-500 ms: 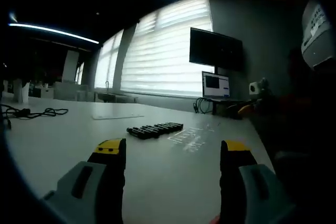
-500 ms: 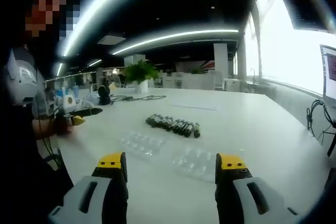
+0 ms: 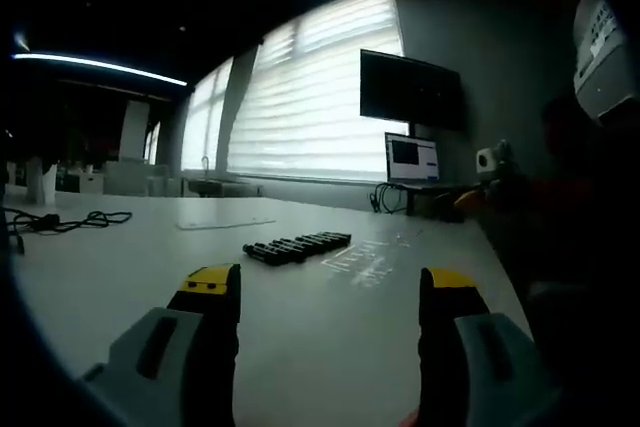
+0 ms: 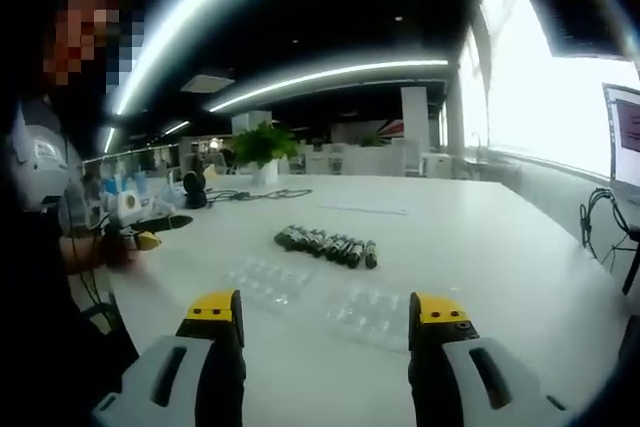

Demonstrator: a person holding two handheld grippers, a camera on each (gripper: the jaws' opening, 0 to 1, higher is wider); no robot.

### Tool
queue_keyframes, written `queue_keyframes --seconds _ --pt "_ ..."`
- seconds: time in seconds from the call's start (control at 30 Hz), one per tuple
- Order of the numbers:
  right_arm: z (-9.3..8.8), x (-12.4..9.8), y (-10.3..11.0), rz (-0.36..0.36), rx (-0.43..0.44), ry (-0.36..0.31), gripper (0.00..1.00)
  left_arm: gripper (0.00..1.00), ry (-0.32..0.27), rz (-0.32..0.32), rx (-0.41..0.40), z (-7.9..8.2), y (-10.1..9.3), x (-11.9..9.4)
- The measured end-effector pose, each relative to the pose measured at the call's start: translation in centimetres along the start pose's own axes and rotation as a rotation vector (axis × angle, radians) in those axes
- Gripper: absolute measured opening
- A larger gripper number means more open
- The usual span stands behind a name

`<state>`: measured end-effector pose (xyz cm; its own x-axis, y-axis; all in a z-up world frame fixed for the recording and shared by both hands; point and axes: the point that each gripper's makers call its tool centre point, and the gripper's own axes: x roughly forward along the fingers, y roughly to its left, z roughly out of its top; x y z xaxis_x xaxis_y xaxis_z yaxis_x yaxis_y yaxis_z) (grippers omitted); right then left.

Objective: Grip medicine bottles put into box

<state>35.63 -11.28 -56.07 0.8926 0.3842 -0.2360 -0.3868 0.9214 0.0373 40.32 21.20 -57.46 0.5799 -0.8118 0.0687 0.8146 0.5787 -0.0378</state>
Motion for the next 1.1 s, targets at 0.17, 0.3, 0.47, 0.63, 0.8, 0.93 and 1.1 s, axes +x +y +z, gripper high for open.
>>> queue_keyframes --seconds 0.17,0.3,0.47,0.63,0.8,0.93,1.1 --pt "-0.2 0.1 0.0 -0.002 -0.001 0.011 0.62 0.63 0.005 0.008 0.028 0.0 0.1 0.1" --pt "0.1 0.2 0.0 -0.005 0.003 0.003 0.62 0.59 -0.021 0.009 0.056 0.6 0.0 0.0" --pt "0.4 0.3 0.1 -0.005 -0.003 0.001 0.62 0.7 -0.01 -0.028 0.069 0.4 -0.9 0.6" --pt "0.8 0.6 0.2 -0.004 0.005 -0.009 0.63 0.74 0.039 -0.066 0.059 -0.7 -1.0 1.0" --pt "1.0 1.1 0.5 0.0 -0.017 0.005 0.63 0.62 0.036 -0.084 0.08 -0.7 -1.8 1.6" --pt "1.9 1.3 0.3 -0.012 -0.026 -0.012 0.62 0.61 0.046 -0.083 0.079 -0.9 -1.9 1.5" --pt "2.1 1.5 0.4 -0.004 -0.028 -0.008 0.6 0.57 0.028 -0.079 0.037 -0.5 -1.6 1.2"
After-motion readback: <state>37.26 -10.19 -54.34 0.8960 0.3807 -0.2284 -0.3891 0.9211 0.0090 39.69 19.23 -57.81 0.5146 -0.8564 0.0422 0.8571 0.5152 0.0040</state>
